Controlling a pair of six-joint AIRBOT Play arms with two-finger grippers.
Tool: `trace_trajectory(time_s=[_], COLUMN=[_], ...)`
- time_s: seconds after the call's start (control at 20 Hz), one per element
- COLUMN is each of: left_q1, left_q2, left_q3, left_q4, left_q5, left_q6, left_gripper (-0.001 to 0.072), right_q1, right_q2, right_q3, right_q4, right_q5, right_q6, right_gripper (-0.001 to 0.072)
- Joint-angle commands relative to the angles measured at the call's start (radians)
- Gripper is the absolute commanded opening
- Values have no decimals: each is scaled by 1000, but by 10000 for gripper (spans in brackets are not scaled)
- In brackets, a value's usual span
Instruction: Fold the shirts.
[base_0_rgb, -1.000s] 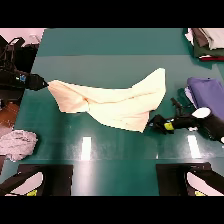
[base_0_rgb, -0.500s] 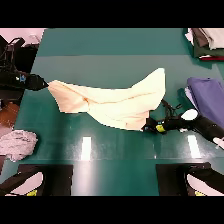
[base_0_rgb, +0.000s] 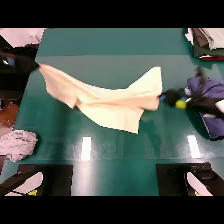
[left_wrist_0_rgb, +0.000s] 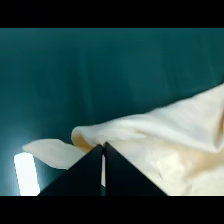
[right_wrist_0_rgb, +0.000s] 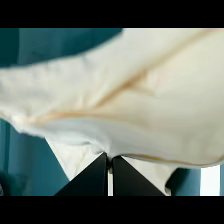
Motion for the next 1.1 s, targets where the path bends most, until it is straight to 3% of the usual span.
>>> trace_trajectory(time_s=[0.0, 0.25, 0.55, 0.85, 1.05], left_q1=[1, 1, 1, 1, 1], left_q2=[1, 11, 221, 329, 282], left_q3=[243, 694, 719, 730, 629], left_q4=[-56, -62, -67, -163, -154], left_q5=[5, -89, 50, 109, 85], left_q6=[-33, -34, -35, -27, -31], left_gripper=[24, 24, 24, 24, 24], right_q1=[-143, -357, -521, -677, -732], right_q2=[49, -20, -77, -68, -52], right_q3=[259, 744, 1183, 1355, 1191], right_q4=[1, 1, 2, 2, 2], right_q5=[45, 253, 395, 446, 459], right_q6=[-52, -86, -85, -57, -46], right_gripper=[17, 17, 17, 17, 17])
